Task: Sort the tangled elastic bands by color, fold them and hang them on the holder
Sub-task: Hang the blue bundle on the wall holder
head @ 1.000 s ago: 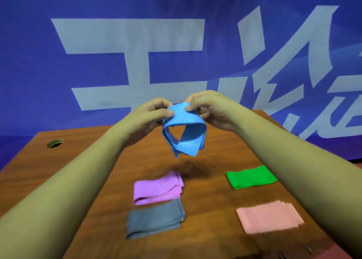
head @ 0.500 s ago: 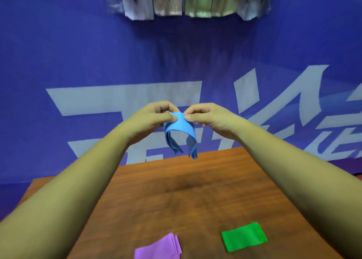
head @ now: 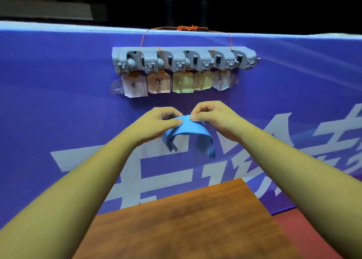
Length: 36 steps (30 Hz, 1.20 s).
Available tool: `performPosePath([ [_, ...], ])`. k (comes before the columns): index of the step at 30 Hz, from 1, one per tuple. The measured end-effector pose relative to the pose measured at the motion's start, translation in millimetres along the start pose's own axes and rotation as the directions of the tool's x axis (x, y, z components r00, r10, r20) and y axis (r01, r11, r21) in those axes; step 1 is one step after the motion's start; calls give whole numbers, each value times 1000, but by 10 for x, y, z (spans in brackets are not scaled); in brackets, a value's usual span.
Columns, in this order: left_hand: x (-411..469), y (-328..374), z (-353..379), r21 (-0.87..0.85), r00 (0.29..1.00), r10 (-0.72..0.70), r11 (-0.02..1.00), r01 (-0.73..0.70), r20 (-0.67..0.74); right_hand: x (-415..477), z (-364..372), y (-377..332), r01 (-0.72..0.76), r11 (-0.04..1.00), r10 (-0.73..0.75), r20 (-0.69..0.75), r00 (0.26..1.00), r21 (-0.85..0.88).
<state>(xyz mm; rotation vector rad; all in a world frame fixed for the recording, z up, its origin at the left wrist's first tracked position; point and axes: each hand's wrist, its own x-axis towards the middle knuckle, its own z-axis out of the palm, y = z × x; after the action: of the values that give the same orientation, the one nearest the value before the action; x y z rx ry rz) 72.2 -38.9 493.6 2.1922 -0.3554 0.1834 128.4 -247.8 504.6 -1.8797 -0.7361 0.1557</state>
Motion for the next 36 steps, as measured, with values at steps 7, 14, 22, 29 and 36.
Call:
performPosePath([
  [7,374,357,192,-21,999,30,999,-30,-23,-40,-525,-31,52,996,-56,-64,996,-74],
  [14,821,782,409,-97,986,74,991,-89,-150,10,-1163,-84,80,994,-91,-156,983,-75],
  [22,1304,1159,585,-209,912,63,965,-160,-406,345,-1639,-151,109,993,-92,-300,950,41],
  [29,1634,1167,712,-278,899,-22,954,-112,-437,549,-1770,-130,103,990,-62,-370,927,92],
  [36,1850,1189,910,-320,820,-126,944,-73,-558,753,-1645,-37,68,993,-13,-469,883,101],
])
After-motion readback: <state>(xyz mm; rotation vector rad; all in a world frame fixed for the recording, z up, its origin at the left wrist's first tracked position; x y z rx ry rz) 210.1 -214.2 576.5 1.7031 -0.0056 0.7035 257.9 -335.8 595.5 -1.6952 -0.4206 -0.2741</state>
